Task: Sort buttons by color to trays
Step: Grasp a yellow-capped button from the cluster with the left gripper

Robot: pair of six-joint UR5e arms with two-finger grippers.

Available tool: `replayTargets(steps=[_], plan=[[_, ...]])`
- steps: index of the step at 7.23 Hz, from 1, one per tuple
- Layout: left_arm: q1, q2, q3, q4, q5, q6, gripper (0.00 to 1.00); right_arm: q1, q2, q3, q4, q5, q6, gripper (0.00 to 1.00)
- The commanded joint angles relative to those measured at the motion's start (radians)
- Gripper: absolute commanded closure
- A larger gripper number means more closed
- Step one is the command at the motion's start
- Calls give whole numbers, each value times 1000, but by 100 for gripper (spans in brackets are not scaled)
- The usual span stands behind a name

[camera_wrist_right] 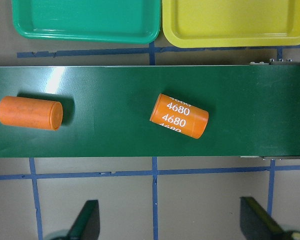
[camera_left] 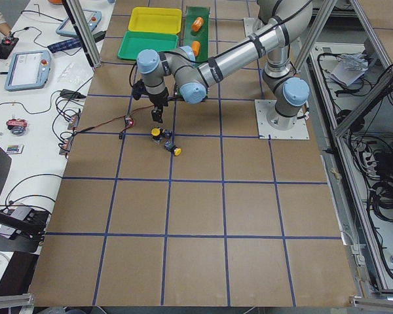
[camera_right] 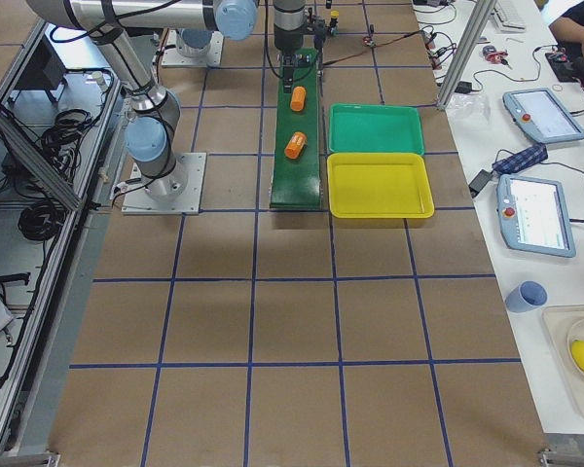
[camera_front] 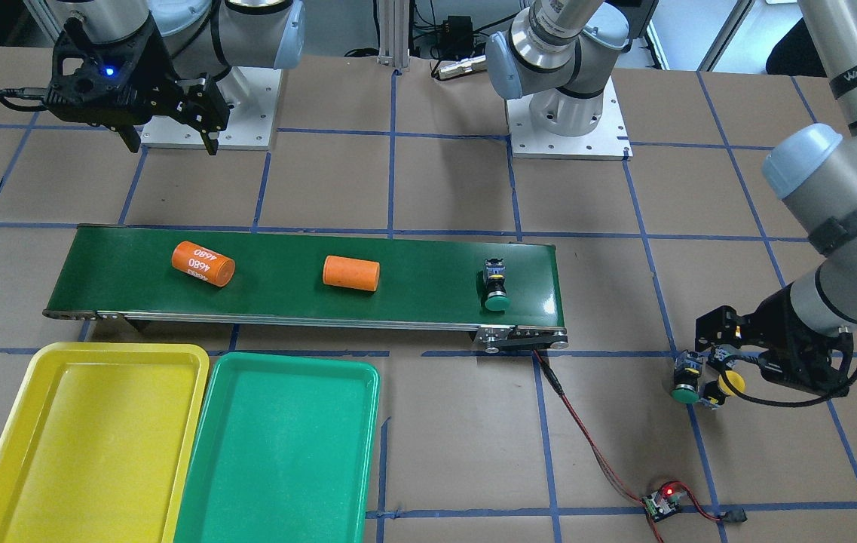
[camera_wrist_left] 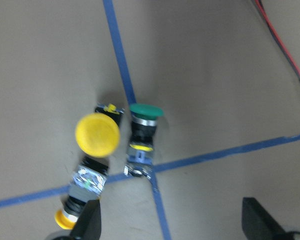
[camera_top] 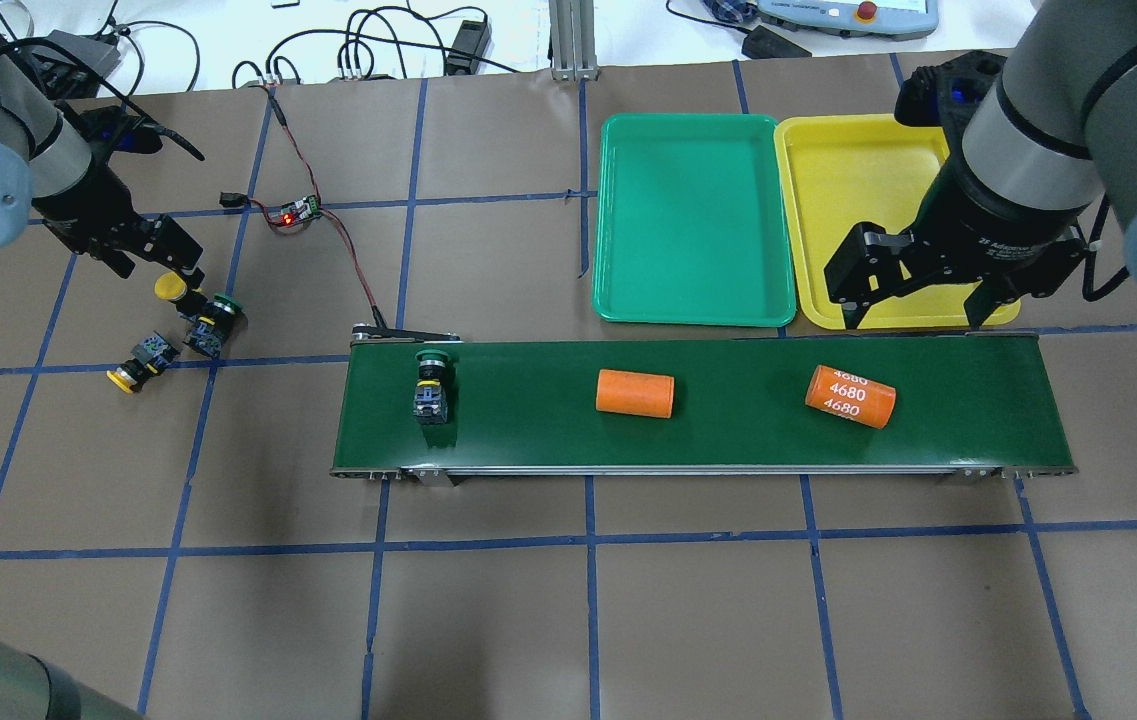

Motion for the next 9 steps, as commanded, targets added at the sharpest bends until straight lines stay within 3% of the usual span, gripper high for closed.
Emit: replayTargets(steps=[1, 4, 5, 7, 8, 9], plan=[[16, -89, 56, 43, 10, 48, 0, 0, 0, 0, -2, 3, 0, 0], [16, -130, 27, 57, 1, 39, 3, 2, -1, 5, 3, -2, 0, 0], [16, -137, 39, 56, 6, 34, 16, 2, -1, 8, 1, 1, 0, 0], [14, -127, 29, 39, 7, -20, 69, 2, 0, 8, 3, 1, -2, 0], [16, -126, 32, 37, 9, -17, 88, 2, 0, 8, 6, -7, -2, 0], [16, -124, 30, 37, 7, -20, 100, 2, 2, 9, 8, -7, 0, 0]])
